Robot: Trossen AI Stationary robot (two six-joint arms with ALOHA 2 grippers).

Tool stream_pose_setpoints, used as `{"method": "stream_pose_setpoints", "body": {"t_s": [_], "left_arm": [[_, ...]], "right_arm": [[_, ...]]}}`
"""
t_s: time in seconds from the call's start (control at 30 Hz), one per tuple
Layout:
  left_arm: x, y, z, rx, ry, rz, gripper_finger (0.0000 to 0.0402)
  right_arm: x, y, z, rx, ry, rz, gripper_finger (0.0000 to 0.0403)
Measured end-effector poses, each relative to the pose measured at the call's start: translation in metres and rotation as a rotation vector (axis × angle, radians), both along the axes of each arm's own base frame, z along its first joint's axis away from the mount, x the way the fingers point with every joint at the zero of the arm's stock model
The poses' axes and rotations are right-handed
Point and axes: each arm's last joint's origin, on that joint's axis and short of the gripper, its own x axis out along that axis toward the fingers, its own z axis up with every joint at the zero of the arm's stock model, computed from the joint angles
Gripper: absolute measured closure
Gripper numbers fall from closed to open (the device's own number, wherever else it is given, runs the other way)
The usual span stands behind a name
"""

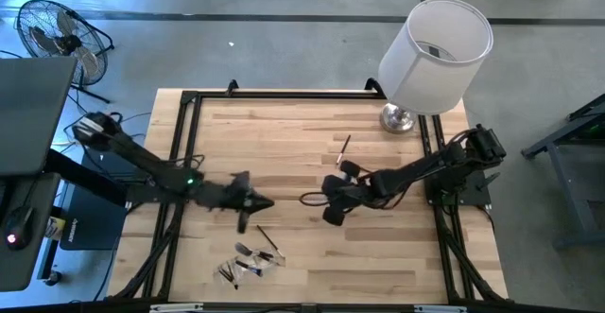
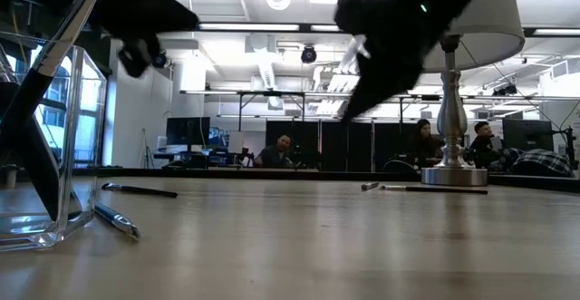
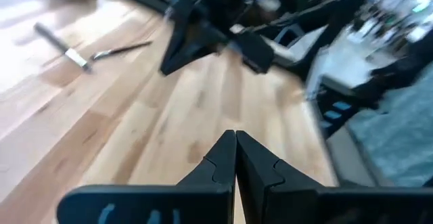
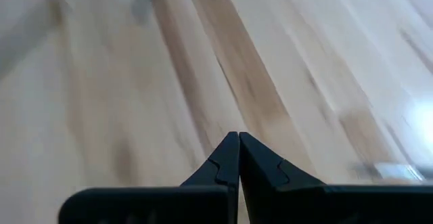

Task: Pick & Place Makeup Supplies
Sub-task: Put the silver makeup brush into the transparent organizer

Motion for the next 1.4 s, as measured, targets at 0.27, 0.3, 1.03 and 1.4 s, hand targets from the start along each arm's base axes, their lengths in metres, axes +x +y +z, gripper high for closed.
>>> {"method": "stream_pose_setpoints", "body": {"t_s": [0.27, 0.3, 1.03, 1.4], "left_arm": [[0.061, 0.042, 0.007, -0.008, 0.265, 0.044, 0.0401], [0.068, 0.047, 0.007, -0.017, 0.305, 0.058, 0.0401], [0.126, 0.117, 0.031, -0.006, 0.473, 0.2, 0.0401], [0.13, 0.15, 0.042, 0.137, 0.362, 0.216, 0.0401]], "right_arm": [[-0.036, -0.014, -0.016, -0.051, 0.442, 0.007, 0.0397], [-0.04, -0.015, -0.016, -0.065, 0.48, 0.005, 0.0395], [-0.155, -0.043, -0.019, 0.277, -0.145, -0.106, 0.0396], [-0.142, -0.066, -0.011, 0.137, -0.188, -0.18, 0.0346]]}}
